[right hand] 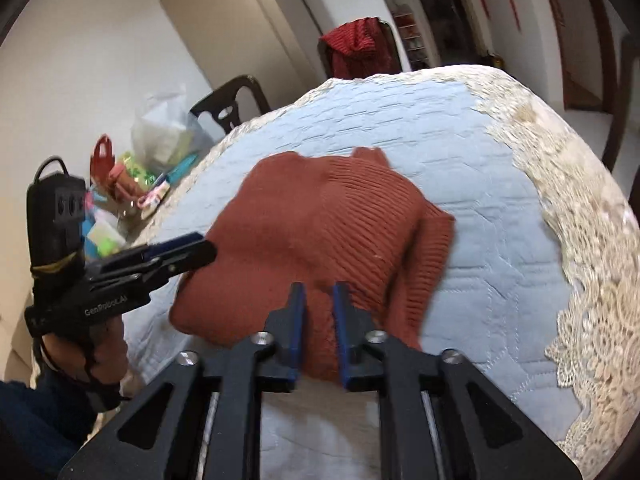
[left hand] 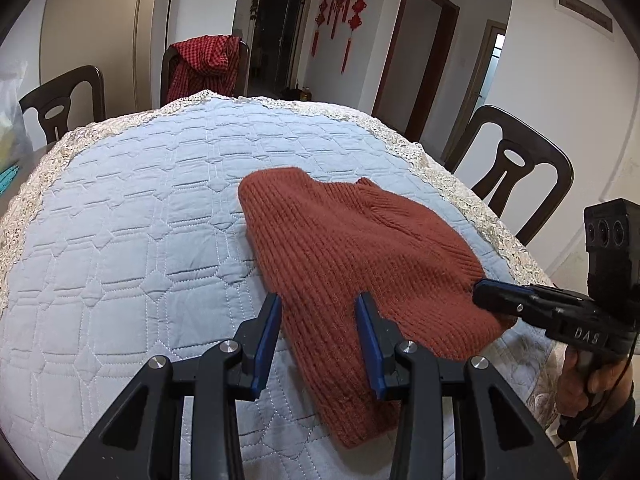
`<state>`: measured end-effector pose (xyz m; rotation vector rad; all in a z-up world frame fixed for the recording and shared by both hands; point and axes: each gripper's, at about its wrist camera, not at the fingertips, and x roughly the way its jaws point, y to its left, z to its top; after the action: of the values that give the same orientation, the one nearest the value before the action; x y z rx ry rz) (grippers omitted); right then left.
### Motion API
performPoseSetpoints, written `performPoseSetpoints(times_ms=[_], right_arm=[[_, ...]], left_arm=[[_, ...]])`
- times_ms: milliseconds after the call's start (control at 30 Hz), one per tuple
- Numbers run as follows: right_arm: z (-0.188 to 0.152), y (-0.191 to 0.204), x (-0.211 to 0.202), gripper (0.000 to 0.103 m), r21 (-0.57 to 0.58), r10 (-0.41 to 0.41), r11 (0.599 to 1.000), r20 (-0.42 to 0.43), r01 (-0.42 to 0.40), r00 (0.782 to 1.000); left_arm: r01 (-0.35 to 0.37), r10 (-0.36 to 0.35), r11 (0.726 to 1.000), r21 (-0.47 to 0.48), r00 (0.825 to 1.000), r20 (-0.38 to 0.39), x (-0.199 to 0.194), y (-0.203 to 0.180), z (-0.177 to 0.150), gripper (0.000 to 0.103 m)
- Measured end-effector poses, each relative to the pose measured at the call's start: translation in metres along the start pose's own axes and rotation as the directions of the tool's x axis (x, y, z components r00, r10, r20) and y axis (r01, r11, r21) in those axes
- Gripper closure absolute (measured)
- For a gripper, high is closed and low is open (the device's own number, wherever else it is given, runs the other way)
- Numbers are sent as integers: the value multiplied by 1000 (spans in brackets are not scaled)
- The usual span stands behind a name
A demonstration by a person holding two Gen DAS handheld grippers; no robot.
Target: Fold small clothes
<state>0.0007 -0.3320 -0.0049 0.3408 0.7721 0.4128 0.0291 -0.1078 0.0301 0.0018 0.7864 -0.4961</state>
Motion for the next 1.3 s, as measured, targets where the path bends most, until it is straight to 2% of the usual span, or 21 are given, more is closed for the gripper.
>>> performPoseSetpoints(times_ms=[267, 367, 433, 567, 667, 767, 900, 1233, 1300], right_arm=[[-2, -4, -4, 96, 23, 10, 1000, 18, -11, 1000], [5, 2, -6, 95, 22, -1, 1000, 16, 0, 1000], [14, 7, -10, 93, 8, -24, 1000, 41, 24, 999], [29, 7, -8, 93, 7, -21, 1000, 74, 20, 997], [35, 8, 5, 93, -16, -36, 999, 65, 37, 997], [32, -4, 29, 93, 0, -104, 995, -1, 104, 995], [30, -9, 28, 93, 11, -79, 997, 21, 79, 997], [55, -7, 33, 93, -2, -112, 994, 25, 112, 993], [58, -9, 41, 92, -14, -124, 992, 11, 124, 992]], left_arm=[[-12, 12, 1000, 9, 1000, 1, 2, -3, -2, 62], [-21, 21, 1000, 13, 1000, 4, 1, -3, 2, 62], [-29, 29, 999, 19, 999, 14, 0, -3, 7, 62], [-50, 49, 998, 26, 998, 37, 6, -4, 20, 62], [-64, 63, 998, 25, 998, 29, 18, -4, 25, 62], [-70, 70, 997, 27, 998, -5, 33, -2, 22, 61], [-60, 60, 998, 23, 998, -14, 36, -1, 19, 61], [-76, 76, 997, 22, 997, -3, 42, 1, 41, 62], [-76, 76, 997, 29, 997, -24, 52, 1, 44, 62]])
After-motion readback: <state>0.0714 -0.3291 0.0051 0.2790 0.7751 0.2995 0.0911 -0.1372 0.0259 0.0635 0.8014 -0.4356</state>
